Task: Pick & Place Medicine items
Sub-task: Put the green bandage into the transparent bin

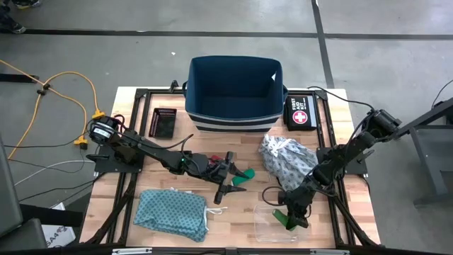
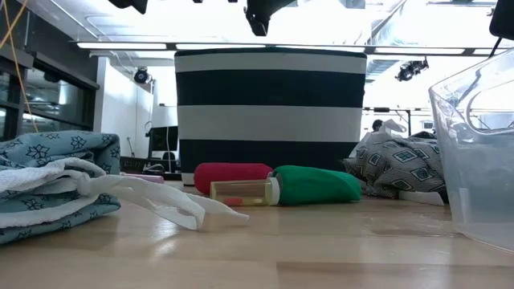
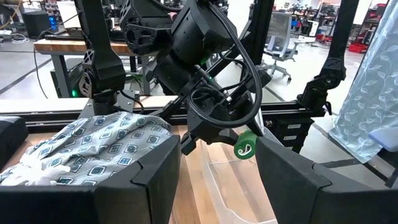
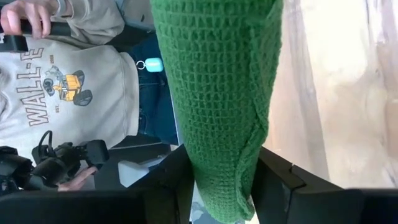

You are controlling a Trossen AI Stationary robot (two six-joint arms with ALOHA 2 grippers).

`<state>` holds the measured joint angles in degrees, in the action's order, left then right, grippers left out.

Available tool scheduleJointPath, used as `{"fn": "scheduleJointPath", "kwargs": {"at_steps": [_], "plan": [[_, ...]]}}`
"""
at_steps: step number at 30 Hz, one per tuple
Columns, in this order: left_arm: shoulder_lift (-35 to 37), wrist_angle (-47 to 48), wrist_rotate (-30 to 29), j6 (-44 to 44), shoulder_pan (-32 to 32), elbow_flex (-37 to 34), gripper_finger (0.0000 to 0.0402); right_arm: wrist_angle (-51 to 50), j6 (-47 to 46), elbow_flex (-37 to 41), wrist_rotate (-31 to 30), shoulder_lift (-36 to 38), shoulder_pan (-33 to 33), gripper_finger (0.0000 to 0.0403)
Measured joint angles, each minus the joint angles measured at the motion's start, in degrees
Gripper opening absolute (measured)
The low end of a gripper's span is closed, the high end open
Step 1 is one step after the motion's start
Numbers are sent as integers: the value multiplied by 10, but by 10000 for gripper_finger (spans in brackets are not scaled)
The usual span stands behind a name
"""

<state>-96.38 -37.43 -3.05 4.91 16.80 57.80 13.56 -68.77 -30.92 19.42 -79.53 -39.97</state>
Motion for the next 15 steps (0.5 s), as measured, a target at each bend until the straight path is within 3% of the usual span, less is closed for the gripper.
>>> {"fn": "scheduleJointPath", "kwargs": {"at_steps": [15], "plan": [[0, 0, 0, 0, 0, 0, 199, 8, 1, 0, 0, 0, 0, 141]]}}
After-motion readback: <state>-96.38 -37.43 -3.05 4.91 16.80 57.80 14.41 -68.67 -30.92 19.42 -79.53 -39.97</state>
